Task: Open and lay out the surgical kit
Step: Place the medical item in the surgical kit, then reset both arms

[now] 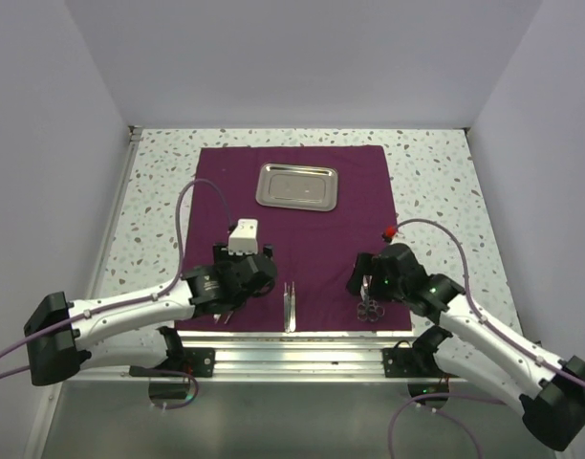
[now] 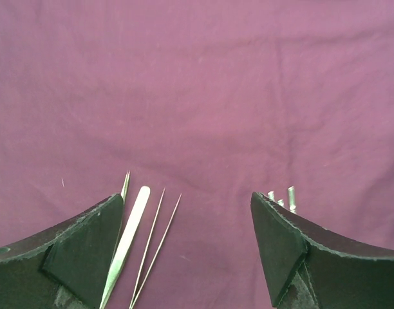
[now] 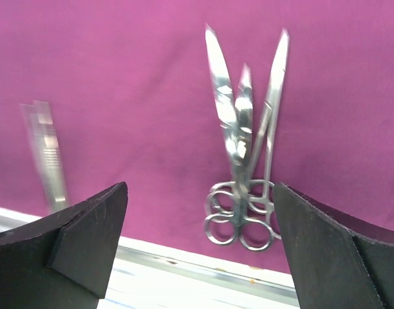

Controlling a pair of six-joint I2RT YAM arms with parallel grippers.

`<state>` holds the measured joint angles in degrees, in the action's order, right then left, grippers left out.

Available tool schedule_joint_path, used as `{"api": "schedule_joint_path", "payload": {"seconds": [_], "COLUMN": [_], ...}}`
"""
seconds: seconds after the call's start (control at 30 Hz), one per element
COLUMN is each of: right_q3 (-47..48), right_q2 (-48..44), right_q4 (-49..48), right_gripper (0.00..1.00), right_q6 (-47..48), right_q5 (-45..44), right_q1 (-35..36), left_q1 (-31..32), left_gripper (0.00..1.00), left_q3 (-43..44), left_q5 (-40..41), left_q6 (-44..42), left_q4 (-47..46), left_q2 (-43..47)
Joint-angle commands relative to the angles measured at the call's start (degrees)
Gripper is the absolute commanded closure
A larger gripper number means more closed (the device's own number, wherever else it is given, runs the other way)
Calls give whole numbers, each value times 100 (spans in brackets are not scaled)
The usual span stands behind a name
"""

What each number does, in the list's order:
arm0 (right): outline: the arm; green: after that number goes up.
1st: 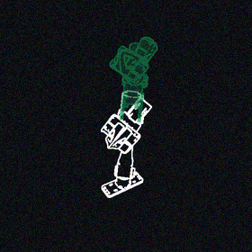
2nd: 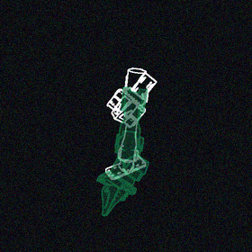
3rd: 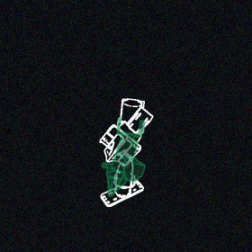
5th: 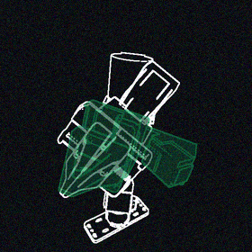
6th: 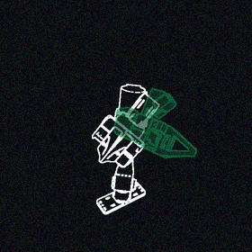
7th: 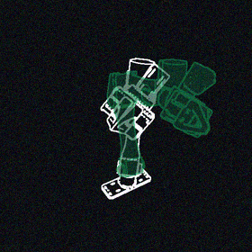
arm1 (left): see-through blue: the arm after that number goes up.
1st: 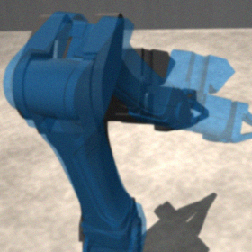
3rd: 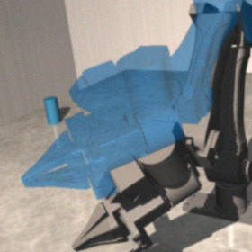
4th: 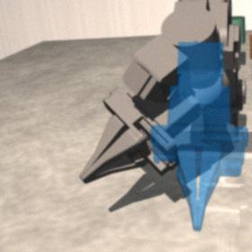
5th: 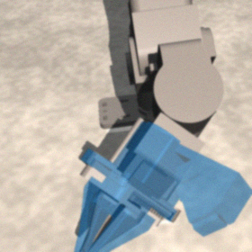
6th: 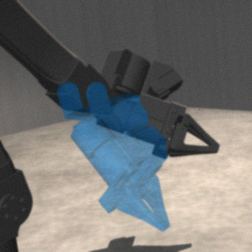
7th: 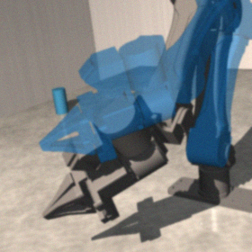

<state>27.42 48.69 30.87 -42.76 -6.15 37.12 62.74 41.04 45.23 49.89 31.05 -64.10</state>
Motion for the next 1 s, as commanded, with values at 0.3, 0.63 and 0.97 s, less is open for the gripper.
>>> {"api": "schedule_joint_path", "payload": {"seconds": [0.3,0.63,0.97], "right_q3": [1100,518,659], "right_q2": [-2546,-3858,-3585], "right_q4": [-124,-1304,-1312], "right_gripper": [2,2,2], "right_q6": [1182,1367,1429], "right_q5": [-360,-220,-158], "right_q1": [14,23,23], "left_q1": [-7,-7,-7], "left_gripper": [14,15,15], "left_q3": [476,-236,-78], "left_q5": [407,434,837], "left_q6": [-1376,-1746,-1526], "left_q4": [-459,-1189,-899], "left_q2": [1539,2692,2446]}}
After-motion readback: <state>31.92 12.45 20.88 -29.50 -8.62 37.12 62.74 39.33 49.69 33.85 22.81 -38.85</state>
